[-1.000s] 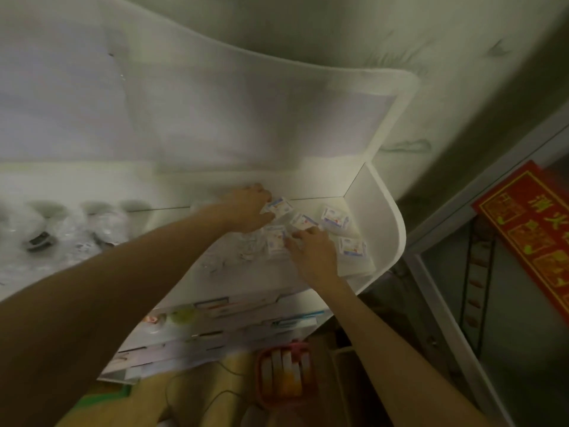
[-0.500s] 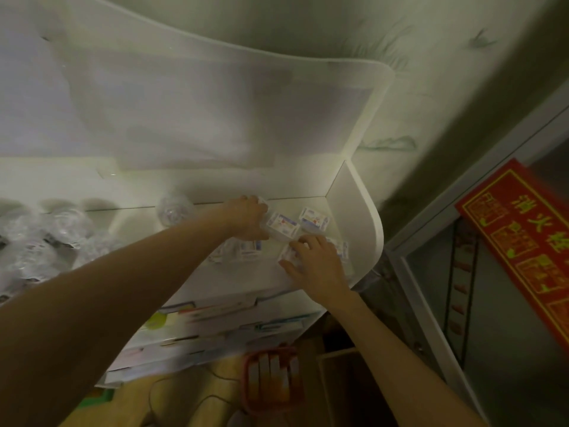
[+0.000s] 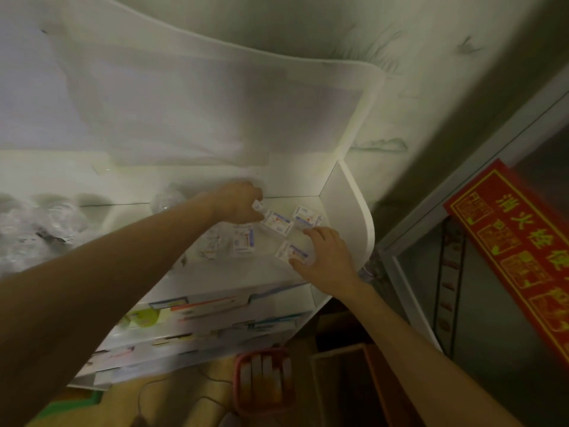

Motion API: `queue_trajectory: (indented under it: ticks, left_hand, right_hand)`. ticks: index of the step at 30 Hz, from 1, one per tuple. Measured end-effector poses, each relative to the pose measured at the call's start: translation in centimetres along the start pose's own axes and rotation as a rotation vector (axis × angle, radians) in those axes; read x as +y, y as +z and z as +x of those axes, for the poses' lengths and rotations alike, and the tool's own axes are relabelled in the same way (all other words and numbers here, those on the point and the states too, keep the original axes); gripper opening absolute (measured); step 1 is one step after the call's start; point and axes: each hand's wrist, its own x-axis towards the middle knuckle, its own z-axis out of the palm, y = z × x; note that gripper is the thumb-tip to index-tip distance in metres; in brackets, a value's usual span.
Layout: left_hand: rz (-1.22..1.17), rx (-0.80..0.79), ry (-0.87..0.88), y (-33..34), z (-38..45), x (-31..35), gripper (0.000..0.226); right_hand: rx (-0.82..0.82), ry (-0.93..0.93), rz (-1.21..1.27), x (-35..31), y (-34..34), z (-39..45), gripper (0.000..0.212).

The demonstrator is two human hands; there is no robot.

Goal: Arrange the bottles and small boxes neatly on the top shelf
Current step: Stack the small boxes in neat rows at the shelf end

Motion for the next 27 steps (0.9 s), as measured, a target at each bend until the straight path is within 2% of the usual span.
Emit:
queue_trajectory:
  ticks: [4, 7, 10, 15, 21, 23, 27]
  left_hand:
    - [-0.071, -0.037, 0.096, 0.6, -0.2, 1.8, 0.051]
    - [-0.086, -0.008, 0.168, 1.5, -0.5, 3.4, 0.054]
    - [-0.068, -0.040, 0.237, 2.6, -0.9, 4.8, 0.070]
    - [0.138, -0.099, 0.286, 3.8, -1.4, 6.1, 0.088]
    - [0.038, -0.010, 0.259, 5.4, -1.5, 7.0, 0.074]
    - [0.034, 0.000, 0.284, 5.8, -1.5, 7.1, 0.068]
    - [0.039, 0.010, 0.278, 6.3, -1.5, 6.9, 0.066]
  right_hand:
    - [-0.099, 0.030, -0.033, 0.5, -0.8, -0.7, 0.078]
    - [-0.120, 0.045, -0.036, 0.8, -1.3, -0.9, 0.073]
    - [-0.152, 0.127, 0.016, 0.7, -1.3, -0.9, 0.062]
    - [-0.134, 0.253, 0.246, 1.1, -0.8, -1.3, 0.049]
    - [0.030, 0.450, 0.658, 1.0, -0.9, -1.9, 0.050]
    - [0.035, 0.441, 0.706, 0.9, -1.0, -2.3, 0.053]
    - [0.061, 0.406, 0.602, 1.5, -0.8, -2.6, 0.051]
